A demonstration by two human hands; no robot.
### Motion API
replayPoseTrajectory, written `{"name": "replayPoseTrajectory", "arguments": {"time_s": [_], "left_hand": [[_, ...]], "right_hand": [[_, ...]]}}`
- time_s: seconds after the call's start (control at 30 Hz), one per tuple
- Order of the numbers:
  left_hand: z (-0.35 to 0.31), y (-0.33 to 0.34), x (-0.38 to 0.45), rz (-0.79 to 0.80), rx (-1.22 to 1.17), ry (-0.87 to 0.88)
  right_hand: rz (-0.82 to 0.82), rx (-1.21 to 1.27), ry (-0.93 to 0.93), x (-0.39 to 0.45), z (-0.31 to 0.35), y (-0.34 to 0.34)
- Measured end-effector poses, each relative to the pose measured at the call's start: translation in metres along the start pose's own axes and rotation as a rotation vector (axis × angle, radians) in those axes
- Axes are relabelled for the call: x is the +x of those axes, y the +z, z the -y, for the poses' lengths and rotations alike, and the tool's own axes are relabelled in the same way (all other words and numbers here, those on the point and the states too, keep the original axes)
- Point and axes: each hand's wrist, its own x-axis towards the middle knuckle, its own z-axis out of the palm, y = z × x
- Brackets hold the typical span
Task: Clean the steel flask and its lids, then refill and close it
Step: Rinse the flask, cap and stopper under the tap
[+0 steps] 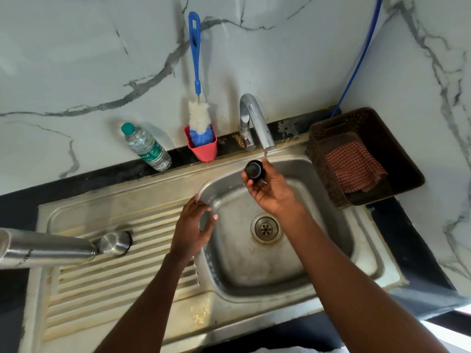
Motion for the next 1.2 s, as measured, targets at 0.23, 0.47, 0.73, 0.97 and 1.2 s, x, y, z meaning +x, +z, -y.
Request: {"name": "replayPoseTrajectory", "arguments": {"time_s": [0.23,0.47,0.73,0.97,1.2], "left_hand": [[0.002,0.002,0.0,0.034,0.079,0.016],[0.002,-0.001,-0.001,0.068,0.071,-0.023],[0.008,0.001,0.0,0.081,0.055,-0.037],[0.009,0.006,0.001,0.037,0.056,0.014],[0.01,0.004,-0.001,0.033,0.054,0.015]], "right_hand": [[-0.036,0.068,0.072,0.006,0.006,-0.002],[-0.06,0.073,0.08,0.006,0.002,0.001],[-0.038,-0.768,-0.537,0.001,-0.008,-0.008],[0.107,-0.249,-0.493,0.001,-0.005,-0.022],[-0.047,-0.351,-0.241,-0.003,-0.017,-0.033]]}}
